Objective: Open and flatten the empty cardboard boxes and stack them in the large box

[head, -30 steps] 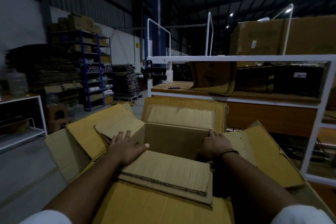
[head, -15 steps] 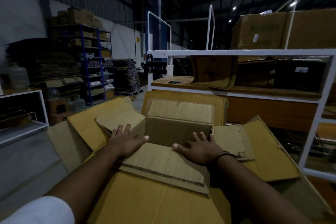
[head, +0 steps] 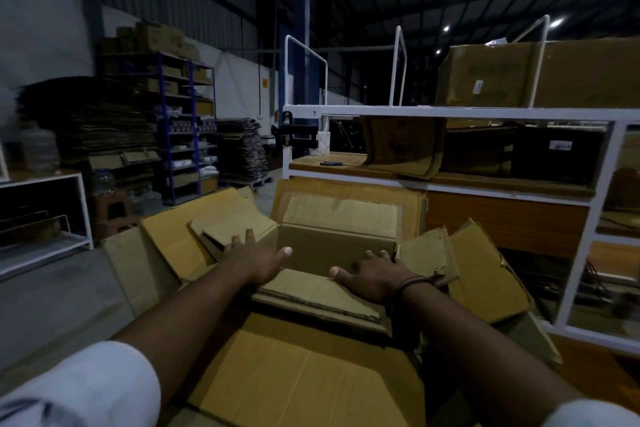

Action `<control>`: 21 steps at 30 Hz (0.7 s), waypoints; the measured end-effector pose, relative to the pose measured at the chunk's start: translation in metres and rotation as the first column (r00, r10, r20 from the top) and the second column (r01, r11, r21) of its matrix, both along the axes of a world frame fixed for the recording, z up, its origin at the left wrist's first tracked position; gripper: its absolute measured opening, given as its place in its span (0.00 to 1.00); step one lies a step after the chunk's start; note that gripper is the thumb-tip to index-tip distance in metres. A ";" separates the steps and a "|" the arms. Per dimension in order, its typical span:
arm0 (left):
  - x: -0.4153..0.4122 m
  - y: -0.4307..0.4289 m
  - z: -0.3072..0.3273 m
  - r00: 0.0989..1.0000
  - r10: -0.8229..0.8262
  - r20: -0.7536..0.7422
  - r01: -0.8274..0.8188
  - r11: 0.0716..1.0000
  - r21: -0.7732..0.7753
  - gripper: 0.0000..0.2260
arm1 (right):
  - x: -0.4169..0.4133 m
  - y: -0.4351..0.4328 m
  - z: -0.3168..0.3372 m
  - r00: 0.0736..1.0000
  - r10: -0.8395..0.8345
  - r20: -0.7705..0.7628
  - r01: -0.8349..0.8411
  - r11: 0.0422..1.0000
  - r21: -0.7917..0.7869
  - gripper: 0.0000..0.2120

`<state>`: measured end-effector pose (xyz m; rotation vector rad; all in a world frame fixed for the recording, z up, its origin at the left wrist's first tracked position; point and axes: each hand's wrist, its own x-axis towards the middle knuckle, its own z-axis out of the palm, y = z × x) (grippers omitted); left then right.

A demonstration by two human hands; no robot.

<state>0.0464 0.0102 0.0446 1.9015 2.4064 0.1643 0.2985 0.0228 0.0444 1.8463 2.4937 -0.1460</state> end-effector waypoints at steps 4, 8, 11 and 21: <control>0.018 -0.002 0.029 0.999 -0.052 0.006 0.051 0.990 0.130 0.37 | 0.006 0.006 0.029 0.998 -0.043 -0.038 0.043 0.999 0.018 0.39; 0.042 0.011 0.059 0.996 -0.092 -0.010 0.092 0.977 0.195 0.38 | 0.022 0.004 0.070 0.999 -0.023 -0.035 0.025 0.998 0.064 0.39; 0.069 0.024 0.077 0.991 -0.133 -0.017 0.132 0.955 0.265 0.39 | 0.045 0.001 0.101 0.999 -0.047 -0.003 0.047 0.989 0.137 0.41; 0.223 0.028 0.110 0.927 -0.375 0.012 0.346 0.868 0.356 0.40 | 0.175 -0.013 0.132 0.975 -0.159 -0.156 0.205 0.915 0.349 0.39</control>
